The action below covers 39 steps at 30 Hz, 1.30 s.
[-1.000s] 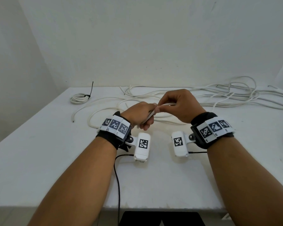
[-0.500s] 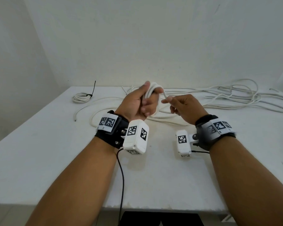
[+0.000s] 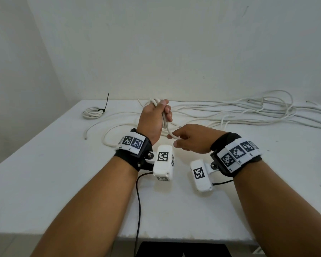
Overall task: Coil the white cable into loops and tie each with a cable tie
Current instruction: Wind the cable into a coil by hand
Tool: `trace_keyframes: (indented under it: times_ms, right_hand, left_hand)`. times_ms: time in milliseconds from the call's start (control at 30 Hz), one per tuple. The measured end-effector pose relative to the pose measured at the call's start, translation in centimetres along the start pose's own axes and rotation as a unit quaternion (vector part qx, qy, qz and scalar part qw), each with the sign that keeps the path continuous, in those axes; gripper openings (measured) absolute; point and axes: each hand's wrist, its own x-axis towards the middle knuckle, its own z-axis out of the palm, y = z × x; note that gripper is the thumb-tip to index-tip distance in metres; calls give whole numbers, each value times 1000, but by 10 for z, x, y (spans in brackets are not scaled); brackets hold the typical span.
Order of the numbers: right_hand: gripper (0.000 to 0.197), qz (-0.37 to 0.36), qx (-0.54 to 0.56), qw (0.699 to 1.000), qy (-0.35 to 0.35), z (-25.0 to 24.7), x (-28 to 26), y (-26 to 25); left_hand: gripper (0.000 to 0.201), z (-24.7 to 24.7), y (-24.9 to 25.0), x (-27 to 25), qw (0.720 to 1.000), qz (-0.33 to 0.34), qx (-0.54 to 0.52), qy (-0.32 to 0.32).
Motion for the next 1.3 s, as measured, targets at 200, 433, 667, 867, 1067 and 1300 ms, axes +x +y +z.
trace_keyframes:
  times_ms: [200,433,667,867,1067,1300]
  right_hand:
    - [30,-40,-23,999,0,-1,-4,-6]
    - [26,-66,29,995,63,-4,-10,-7]
    - [21,-78,197,945,248,-15,-14,3]
    - [16,-104,244,906,329,-25,-17,20]
    - [21,-80,274,885,368,-23,-11,36]
    - [38,-8,203,945,257,-6,2,22]
  left_hand:
    - [36,-4,-11,-4,959,41,276,-43]
    - [31,-2,-12,-4,911,34,404,-80]
    - [50,3,-2,-14,901,-54,377,-207]
    - [51,3,6,-20,940,-101,240,-220]
    - [38,-1,9,-17,963,-88,87,-241]
    - [27,3,18,-10,949,-28,-213,-232]
